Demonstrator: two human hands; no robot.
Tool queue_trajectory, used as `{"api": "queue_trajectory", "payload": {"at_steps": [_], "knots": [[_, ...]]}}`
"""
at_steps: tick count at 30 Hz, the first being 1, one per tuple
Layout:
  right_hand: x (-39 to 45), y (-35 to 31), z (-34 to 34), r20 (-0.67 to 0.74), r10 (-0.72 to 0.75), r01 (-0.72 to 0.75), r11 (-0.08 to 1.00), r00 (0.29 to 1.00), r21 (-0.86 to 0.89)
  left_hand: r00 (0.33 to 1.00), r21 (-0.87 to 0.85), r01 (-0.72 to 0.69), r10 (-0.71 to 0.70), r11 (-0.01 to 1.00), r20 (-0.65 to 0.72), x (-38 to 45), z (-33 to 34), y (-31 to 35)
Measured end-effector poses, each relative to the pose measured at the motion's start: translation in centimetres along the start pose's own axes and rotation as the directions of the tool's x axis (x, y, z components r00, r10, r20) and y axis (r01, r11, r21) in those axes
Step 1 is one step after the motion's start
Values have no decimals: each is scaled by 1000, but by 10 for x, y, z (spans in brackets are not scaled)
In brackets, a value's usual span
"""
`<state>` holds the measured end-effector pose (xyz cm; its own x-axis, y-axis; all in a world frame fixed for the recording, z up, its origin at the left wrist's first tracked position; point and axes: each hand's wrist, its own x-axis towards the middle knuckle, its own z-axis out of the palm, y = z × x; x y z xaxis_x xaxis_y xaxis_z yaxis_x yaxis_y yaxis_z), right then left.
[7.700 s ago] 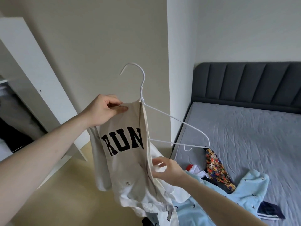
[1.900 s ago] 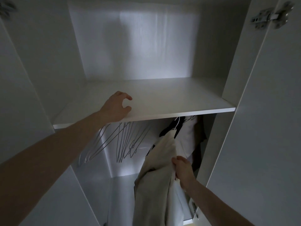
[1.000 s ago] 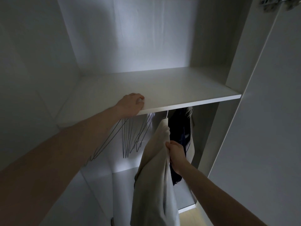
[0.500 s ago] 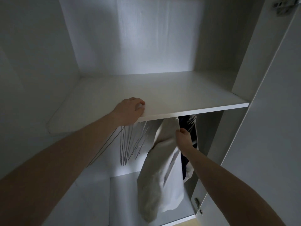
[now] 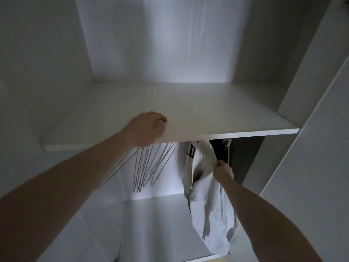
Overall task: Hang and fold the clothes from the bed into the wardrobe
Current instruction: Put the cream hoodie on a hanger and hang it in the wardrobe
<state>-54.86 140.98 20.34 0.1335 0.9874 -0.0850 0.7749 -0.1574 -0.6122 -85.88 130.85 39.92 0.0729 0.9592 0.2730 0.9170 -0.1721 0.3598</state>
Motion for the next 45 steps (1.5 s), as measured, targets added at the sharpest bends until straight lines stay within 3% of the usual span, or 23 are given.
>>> {"api": "queue_trajectory", "payload": {"at_steps": [5, 12, 15, 17, 19, 24, 29, 36, 45], "knots": [[-1, 8, 0, 53, 2, 9, 980, 999, -199, 1000, -2, 23, -23, 1000, -19, -2, 0, 1], [-8, 13, 3, 44, 56, -54, 998, 997, -38, 1000, -9, 26, -26, 1000, -12, -3, 1, 8], [-24, -1, 22, -29, -132, 128, 986, 991, -111, 1000, -6, 19, -19, 1000, -13, -4, 1, 9], [-32, -18, 38, -63, -315, 311, 948, 947, -64, 1000, -10, 16, -16, 1000, -19, -4, 2, 9], [-40, -36, 58, 27, -427, 426, 903, 904, 53, 1000, -21, 9, -10, 1000, -27, -4, 1, 9], [-52, -93, 104, 327, -354, 267, 921, 876, 283, 1000, -17, 5, -5, 1000, -26, -5, 1, 9], [-35, -115, 153, 418, -246, 172, 963, 875, 206, 999, -15, -6, 6, 1000, -45, -4, 2, 9], [-43, -132, 152, 382, -157, 92, 979, 911, 183, 997, 5, -15, 16, 1000, -77, -3, 3, 6], [-69, -114, 141, 232, -105, 3, 916, 967, 402, 998, 8, 4, -3, 1000, -58, -4, 5, 3]]}}
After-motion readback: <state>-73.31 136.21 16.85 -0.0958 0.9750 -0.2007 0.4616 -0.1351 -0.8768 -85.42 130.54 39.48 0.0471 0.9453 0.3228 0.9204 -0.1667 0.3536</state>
